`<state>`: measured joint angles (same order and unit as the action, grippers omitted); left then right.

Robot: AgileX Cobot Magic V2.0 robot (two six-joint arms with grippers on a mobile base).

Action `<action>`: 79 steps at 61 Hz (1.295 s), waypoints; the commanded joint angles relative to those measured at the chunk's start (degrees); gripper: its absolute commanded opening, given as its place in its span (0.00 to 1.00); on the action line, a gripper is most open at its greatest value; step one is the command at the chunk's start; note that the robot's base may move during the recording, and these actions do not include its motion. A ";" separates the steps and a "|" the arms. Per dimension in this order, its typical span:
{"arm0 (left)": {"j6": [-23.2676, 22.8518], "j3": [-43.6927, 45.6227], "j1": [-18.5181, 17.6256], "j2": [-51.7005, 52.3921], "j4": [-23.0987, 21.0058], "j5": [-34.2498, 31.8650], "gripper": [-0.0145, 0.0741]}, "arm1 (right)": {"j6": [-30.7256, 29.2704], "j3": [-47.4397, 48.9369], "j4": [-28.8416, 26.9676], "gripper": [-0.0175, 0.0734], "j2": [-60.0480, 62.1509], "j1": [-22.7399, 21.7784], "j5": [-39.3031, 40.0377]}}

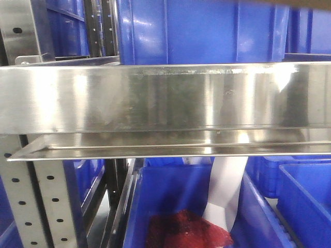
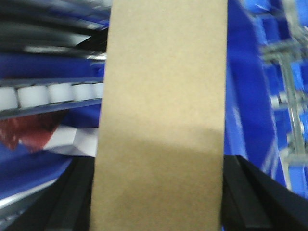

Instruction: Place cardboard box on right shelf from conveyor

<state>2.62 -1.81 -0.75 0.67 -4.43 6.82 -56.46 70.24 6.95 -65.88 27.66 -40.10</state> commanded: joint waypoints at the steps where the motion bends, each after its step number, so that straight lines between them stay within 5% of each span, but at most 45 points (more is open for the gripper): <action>1: 0.01 -0.54 0.09 0.87 -0.34 -4.94 0.03 | -7.32 2.25 -0.57 0.37 -1.82 0.10 6.72; 11: 0.01 -0.54 0.09 0.87 -0.34 -4.94 0.03 | -13.16 1.84 -0.57 0.37 -6.91 0.10 11.43; 55: 0.01 -0.54 0.09 0.87 -0.34 -4.94 0.03 | -13.18 -0.86 -4.06 0.38 -16.47 -5.55 20.39; 62: 0.01 -0.54 0.09 0.87 -0.34 -4.94 0.03 | -13.12 -1.99 -4.56 0.50 -16.41 -5.55 20.30; 72: 0.01 -0.54 0.09 0.87 -0.34 -4.94 0.03 | -11.92 -2.08 -6.95 0.91 -15.69 -5.55 20.55; 79: 0.01 -0.54 0.09 0.87 -0.34 -4.94 0.03 | -10.00 -2.08 -7.91 0.89 -14.23 -5.49 19.66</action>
<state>2.62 -1.81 -0.75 0.67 -4.43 6.82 -68.13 66.58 0.00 -83.56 22.56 -23.52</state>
